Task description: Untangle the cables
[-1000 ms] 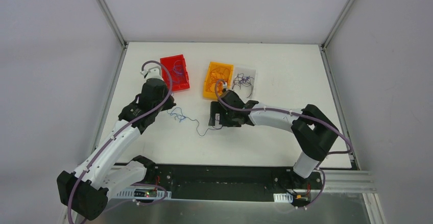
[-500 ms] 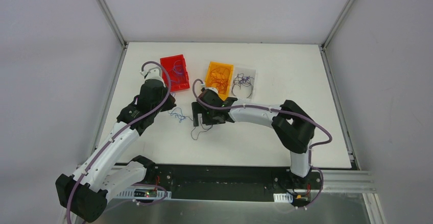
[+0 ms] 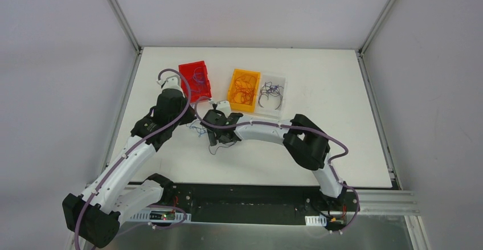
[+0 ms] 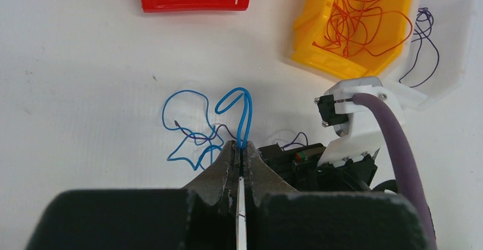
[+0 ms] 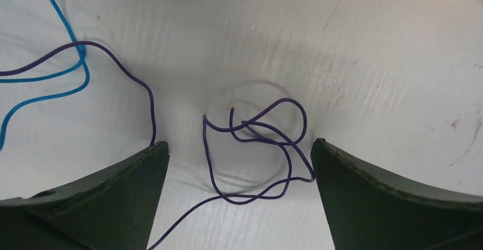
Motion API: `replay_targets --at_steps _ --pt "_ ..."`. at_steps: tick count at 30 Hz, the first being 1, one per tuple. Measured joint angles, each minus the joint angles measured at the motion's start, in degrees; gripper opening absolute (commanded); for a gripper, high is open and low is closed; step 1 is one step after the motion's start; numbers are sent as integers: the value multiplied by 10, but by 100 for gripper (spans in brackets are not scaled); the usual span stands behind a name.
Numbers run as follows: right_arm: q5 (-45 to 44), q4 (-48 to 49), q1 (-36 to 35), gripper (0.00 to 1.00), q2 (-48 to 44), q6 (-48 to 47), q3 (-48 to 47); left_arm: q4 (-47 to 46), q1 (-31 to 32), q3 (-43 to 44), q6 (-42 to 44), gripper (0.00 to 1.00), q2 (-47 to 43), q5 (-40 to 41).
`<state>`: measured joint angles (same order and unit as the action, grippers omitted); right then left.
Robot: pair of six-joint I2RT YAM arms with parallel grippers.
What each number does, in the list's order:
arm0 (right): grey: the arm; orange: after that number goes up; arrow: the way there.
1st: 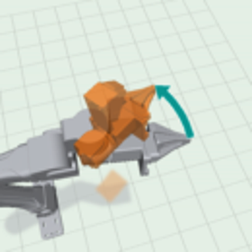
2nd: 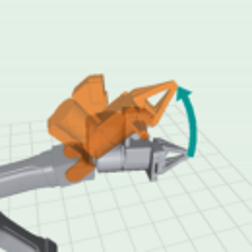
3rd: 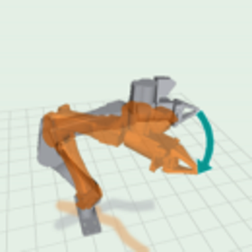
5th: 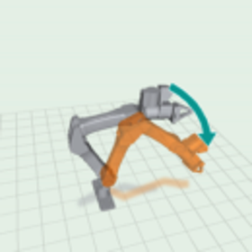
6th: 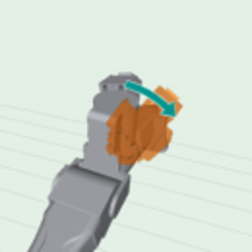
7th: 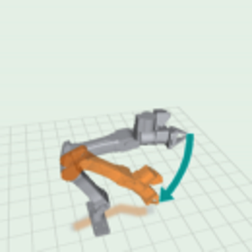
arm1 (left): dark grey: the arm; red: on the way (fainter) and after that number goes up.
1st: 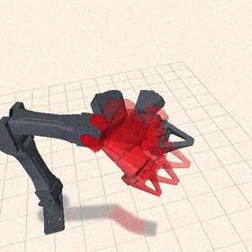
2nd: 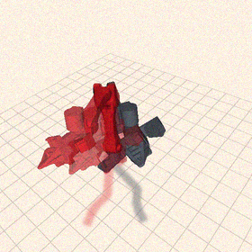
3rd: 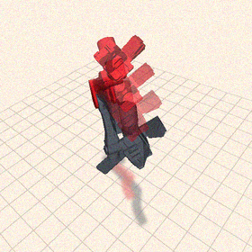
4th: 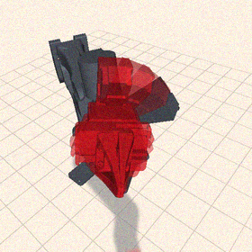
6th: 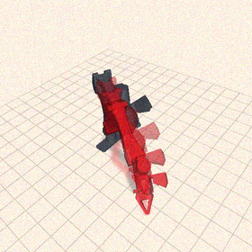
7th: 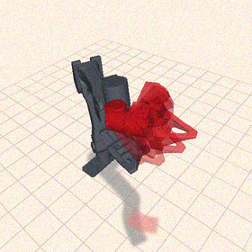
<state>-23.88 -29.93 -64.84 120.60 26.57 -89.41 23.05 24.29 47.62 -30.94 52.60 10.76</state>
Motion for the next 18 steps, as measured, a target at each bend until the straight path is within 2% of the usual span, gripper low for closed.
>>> replay_targets --at_steps 9,14,18 --pt "-43 12 -10 99 -8 14 18 2 0 -16 -14 0 -10 3" --pt "-21 48 2 99 -69 20 104 2 0 -16 -15 0 -18 4" --pt "0 76 12 99 -86 27 111 2 0 -16 -15 0 -20 4"
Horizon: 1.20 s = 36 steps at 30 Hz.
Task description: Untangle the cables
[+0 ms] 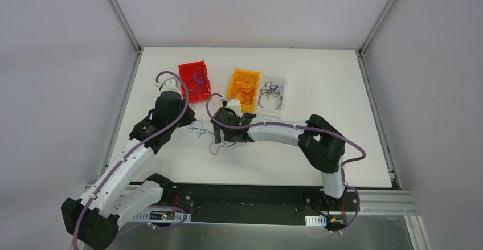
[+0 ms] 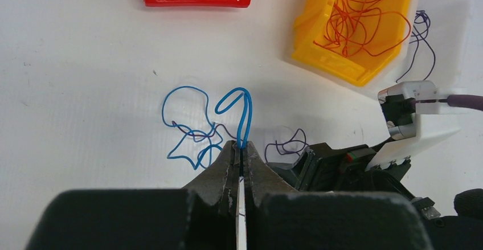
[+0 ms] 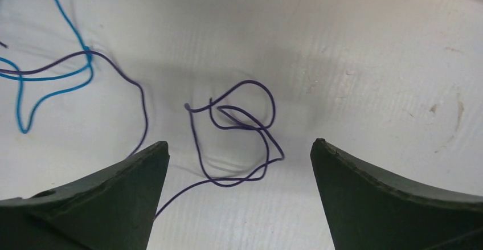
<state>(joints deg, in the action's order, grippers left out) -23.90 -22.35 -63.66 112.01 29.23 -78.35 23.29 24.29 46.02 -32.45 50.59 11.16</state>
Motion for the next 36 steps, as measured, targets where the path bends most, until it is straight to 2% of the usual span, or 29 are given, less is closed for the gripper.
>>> replay_targets --at_steps 10,20,21,25,28,29,31,32,36 --pt "31 30 -2 99 20 8 -54 0 0 -2 -2 0 -9 0" --pt "-26 11 -30 99 95 -1 -104 1 0 -20 -12 0 -14 -1" --pt "-30 11 -33 97 96 -2 -104 1 0 -20 -12 0 -15 -1" --pt "-45 -1 -37 78 96 -4 -104 1 0 -23 -12 0 -20 0" --pt "-60 -7 -37 57 96 -7 -97 1 0 -25 -12 0 -24 0" --pt "-64 -6 -37 48 93 -8 -92 1 0 -26 -12 0 -26 2" --pt "-71 -6 -37 19 84 -11 -79 1 0 -26 -12 0 -28 5" --pt "-73 -8 -37 0 80 -14 -73 1 0 -26 -12 0 -28 8" --pt "-84 -21 -33 0 63 -10 -49 1 0 -26 -12 0 -28 13"
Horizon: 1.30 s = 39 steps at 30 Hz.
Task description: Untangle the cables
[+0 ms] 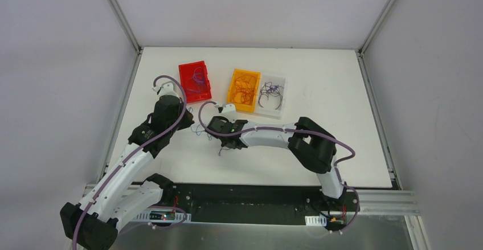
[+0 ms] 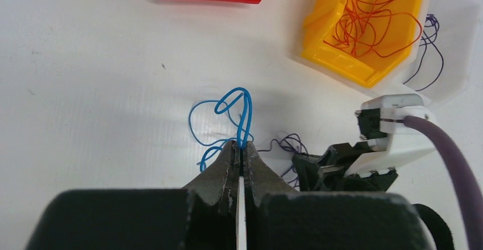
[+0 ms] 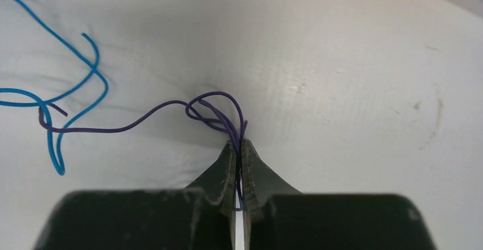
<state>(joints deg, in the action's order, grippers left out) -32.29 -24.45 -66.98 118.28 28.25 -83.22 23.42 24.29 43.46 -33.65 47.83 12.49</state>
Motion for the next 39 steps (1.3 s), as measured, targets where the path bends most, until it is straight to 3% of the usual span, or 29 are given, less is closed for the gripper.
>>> replay_targets --at_steps 7,13,18,22,27,33,39 --pt "0 -16 47 0 -121 14 160 1 0 0 2 0 2 15" --pt "6 -59 150 0 -282 16 298 33 0 20 13 0 0 59" --pt "29 -67 262 0 -427 -7 344 45 0 35 19 0 -9 86" --pt "58 -63 280 0 -489 -39 326 50 0 41 20 0 -6 79" --pt "78 -58 285 0 -447 -74 238 52 0 44 20 0 16 47" --pt "35 -75 302 0 -282 -107 46 50 0 61 15 0 59 -24" --pt "4 -81 322 0 -158 -133 -27 36 43 76 -1 0 105 -72"
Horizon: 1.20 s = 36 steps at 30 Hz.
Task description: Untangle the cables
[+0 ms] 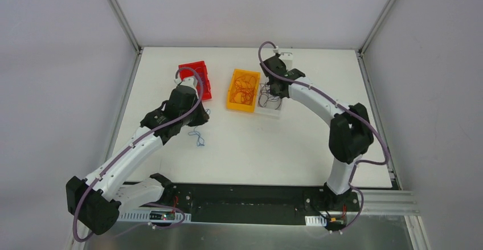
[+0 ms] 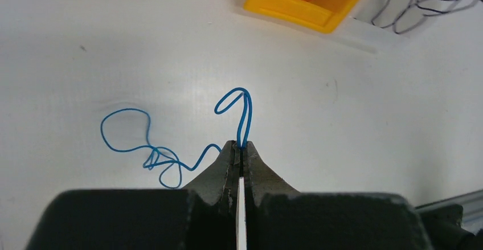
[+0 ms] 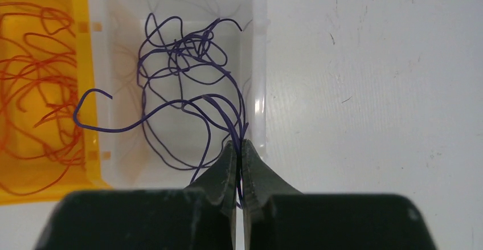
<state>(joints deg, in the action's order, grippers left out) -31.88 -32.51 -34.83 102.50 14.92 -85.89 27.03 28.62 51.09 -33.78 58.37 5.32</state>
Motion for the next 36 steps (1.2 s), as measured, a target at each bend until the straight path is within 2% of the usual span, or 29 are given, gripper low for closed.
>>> replay_targets --at_steps 4,13,15,19,23,26,29,31,32,34,36 --pt "-18 -7 8 0 63 -14 -35 -12 32 25 -4 0 11 -24" --pt "-52 5 9 2 165 -37 -84 -33 37 33 -19 0 -2 -33" --pt "-51 5 10 9 184 -37 -84 -38 36 18 -24 0 -4 -34" --pt "-42 5 11 33 196 -36 -84 -38 36 -11 -30 0 -1 -34" --pt "-28 6 12 46 188 -38 -84 -38 36 -27 -30 0 12 -39" --pt "-12 5 12 57 163 -40 -81 -38 36 -33 -30 0 23 -48" --pt "3 3 13 73 106 -39 -70 -40 36 -33 -30 1 34 -57" --pt "13 9 13 83 53 -39 -52 -42 37 -33 -29 14 45 -66" --pt "16 12 13 85 30 -37 -40 -42 38 -33 -28 23 53 -69" --pt "28 30 14 89 -30 -36 5 -43 45 -33 -21 51 74 -74" --pt "42 47 14 91 -84 -35 58 -44 58 -33 -8 66 92 -81"
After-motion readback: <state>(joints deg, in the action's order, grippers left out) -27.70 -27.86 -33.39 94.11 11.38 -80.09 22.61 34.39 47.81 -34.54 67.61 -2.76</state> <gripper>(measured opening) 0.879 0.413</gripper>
